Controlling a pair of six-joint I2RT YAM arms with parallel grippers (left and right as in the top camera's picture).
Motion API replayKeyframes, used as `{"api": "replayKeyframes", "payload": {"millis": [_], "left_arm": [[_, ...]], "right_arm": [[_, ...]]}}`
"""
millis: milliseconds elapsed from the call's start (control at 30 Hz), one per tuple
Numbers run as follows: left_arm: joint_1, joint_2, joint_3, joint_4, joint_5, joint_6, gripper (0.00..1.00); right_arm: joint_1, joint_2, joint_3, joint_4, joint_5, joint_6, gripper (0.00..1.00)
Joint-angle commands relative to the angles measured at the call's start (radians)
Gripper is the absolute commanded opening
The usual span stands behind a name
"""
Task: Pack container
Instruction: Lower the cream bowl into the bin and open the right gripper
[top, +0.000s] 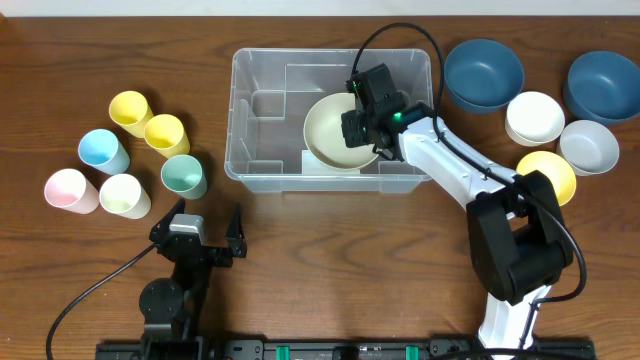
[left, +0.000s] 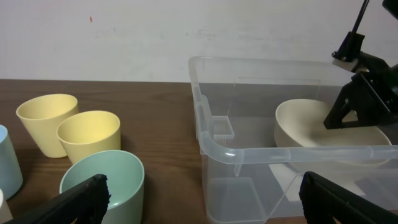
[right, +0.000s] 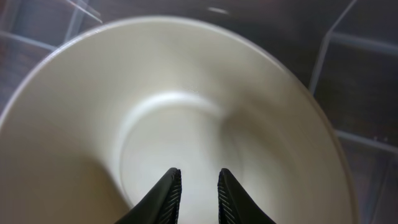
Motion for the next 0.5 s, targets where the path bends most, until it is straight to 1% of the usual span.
{"api": "replayKeyframes", "payload": {"millis": [0,467], "left_arm": [[0.004,-0.006,-0.018,-0.033,0.014,0.017,0.98],[0.004,-0.006,-0.018,-0.033,0.014,0.017,0.98]], "right_arm": [[0.005,0.002,0.018,0.012,0.005,-0.008,0.22],[0.003,0.03,0.018,0.025,0.125,-0.021,0.22]]}}
